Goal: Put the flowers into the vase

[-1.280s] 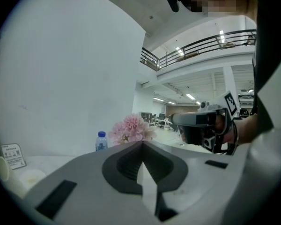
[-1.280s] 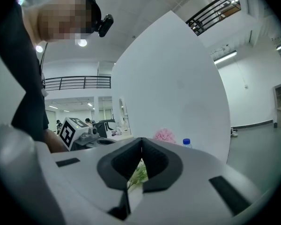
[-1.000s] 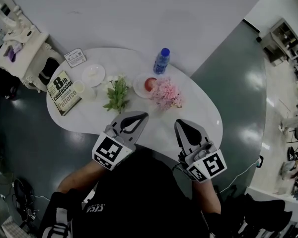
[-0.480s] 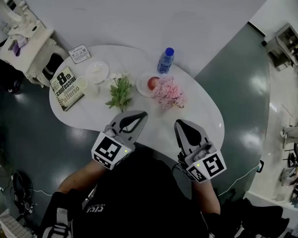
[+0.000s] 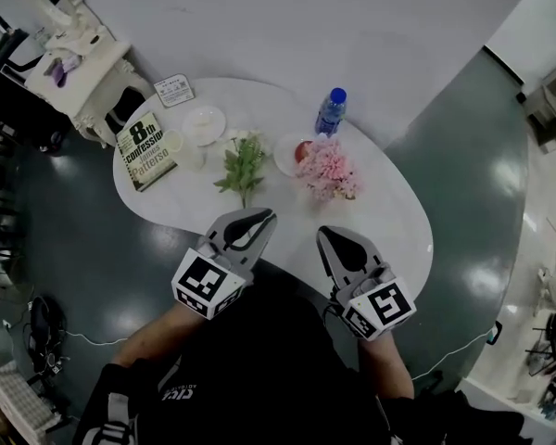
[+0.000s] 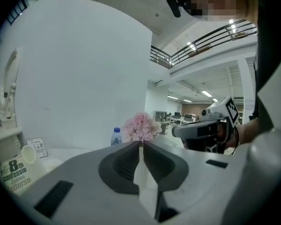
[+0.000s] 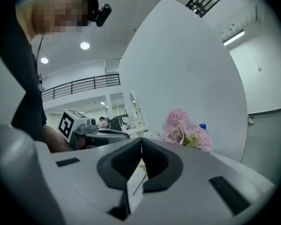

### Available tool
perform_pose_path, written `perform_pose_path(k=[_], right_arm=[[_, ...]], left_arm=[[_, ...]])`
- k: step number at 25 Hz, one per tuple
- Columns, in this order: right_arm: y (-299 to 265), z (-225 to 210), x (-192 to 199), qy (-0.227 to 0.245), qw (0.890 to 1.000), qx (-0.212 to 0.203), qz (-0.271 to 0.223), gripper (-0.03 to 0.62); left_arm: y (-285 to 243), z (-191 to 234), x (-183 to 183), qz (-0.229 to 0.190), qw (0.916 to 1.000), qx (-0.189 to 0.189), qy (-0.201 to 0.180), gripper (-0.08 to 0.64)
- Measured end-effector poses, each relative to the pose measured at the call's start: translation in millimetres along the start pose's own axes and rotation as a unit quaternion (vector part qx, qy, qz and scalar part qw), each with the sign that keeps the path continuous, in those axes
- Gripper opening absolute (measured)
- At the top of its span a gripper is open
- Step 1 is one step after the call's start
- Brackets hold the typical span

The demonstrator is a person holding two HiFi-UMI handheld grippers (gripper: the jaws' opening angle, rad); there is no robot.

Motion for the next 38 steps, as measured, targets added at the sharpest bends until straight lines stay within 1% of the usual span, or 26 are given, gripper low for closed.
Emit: perform_pose_path(k=[3,6,9,11,13,16,19,24,30,32,34,36,38], right_arm=[[-5,6,2,-0.02,1.0,-0.017,-0.012,0.025],[-16,14,6,-0.024,0.999,-0.032,-0.005,0.025],[-28,21,10,-0.035,0.999,-0.036,0.004,0.026],[-38,28,14,-0.047,0.998,-0.037,0.011,0.026],[-52,36,19,-0.05,0.998,-0.032,0.019,0.026],[-75,51,23,-0.049,0.998,-0.017,0.027,0.026],[-102,69,26,-0.046,0.998,0.006,0.033,0.026],[-145,101,20,-0.041,0.997,0.056,0.036,0.026],[-196,126,23,-0.049,0.991,0.115,0.045,0.028],[-206,131,25,-0.051,0.989,0.132,0.052,0.028],[-213,133,30,-0.054,0.986,0.143,0.063,0.028],[-218,130,34,-0.052,0.985,0.147,0.075,0.029],[-224,123,39,-0.05,0.984,0.146,0.086,0.029]], left_arm=[[8,2,5,0.003,0.9999,-0.008,0.005,0.014],[18,10,8,0.001,0.9998,-0.019,0.01,0.014],[28,22,12,-0.002,0.9995,-0.028,0.014,0.014],[36,34,15,-0.006,0.9992,-0.035,0.017,0.014],[46,49,17,-0.015,0.9989,-0.038,0.022,0.014],[66,72,21,-0.022,0.999,-0.031,0.022,0.012],[91,100,28,-0.013,0.9995,-0.023,0.019,0.012],[138,153,37,0.005,0.9999,-0.01,0.01,0.012],[186,209,37,0.011,0.9998,0.016,0.008,0.012],[194,225,39,0.014,0.9997,0.02,0.008,0.012],[197,236,39,0.016,0.9994,0.024,0.019,0.012],[195,245,38,0.016,0.9991,0.028,0.027,0.012],[188,255,37,0.014,0.9992,0.028,0.025,0.012]])
Point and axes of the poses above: the fingertips, and each gripper's own axes: y backward along the fingers, z to its left, x out of its underside, the point moved 4 cm from there along y, backward along the fingers, and after that the axes turned 12 degrees about x, right-handed, at the moved point
